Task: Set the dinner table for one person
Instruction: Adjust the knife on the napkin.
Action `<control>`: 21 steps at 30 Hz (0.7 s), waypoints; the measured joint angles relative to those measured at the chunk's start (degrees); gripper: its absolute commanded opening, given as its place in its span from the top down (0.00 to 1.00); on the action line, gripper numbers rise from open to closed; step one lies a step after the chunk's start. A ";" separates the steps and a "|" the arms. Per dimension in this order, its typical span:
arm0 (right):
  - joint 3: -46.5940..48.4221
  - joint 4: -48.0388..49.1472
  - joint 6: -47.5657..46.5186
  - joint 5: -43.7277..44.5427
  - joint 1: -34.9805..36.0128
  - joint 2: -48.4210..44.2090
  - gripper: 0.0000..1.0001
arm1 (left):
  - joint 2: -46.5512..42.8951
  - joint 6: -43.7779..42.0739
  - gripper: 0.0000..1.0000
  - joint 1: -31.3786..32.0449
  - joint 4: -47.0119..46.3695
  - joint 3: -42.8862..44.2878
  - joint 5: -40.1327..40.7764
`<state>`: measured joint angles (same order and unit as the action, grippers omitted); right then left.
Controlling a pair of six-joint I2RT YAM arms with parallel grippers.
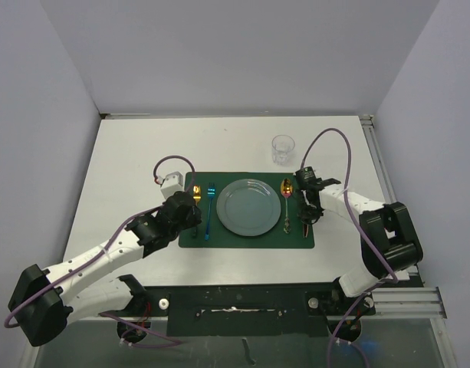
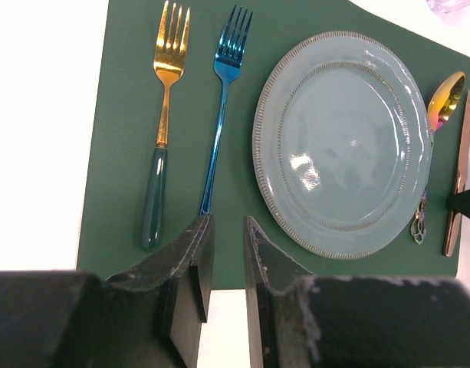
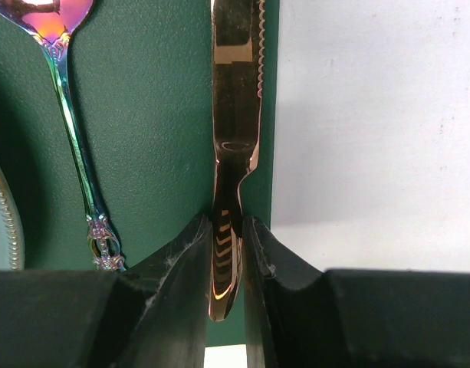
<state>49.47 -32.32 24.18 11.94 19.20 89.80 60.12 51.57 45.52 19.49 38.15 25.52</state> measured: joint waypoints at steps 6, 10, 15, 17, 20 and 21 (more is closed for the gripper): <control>0.02 0.37 -0.48 0.00 0.00 0.26 1.00 | -0.15 0.22 0.81 -0.11 0.00 -0.02 0.02; 0.66 0.07 -1.18 0.04 0.00 0.85 1.00 | -0.17 0.28 0.81 -0.20 0.00 -0.02 0.02; 1.31 -0.57 -1.55 0.07 0.00 1.38 1.00 | -0.24 0.31 0.81 -0.24 0.02 -0.04 0.02; 1.86 -1.07 -1.70 0.09 0.00 1.84 1.00 | -0.26 0.31 0.81 -0.24 0.00 -0.09 0.02; 2.19 -0.81 -1.70 0.33 0.00 2.12 1.00 | -0.33 0.31 0.81 -0.24 0.04 -0.09 0.02; 2.34 -0.81 -1.68 0.39 0.00 2.29 1.00 | -0.33 0.31 0.81 -0.24 0.04 -0.09 0.02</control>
<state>51.81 -33.12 22.50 12.34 19.20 92.09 59.79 51.88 45.28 19.53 38.06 25.54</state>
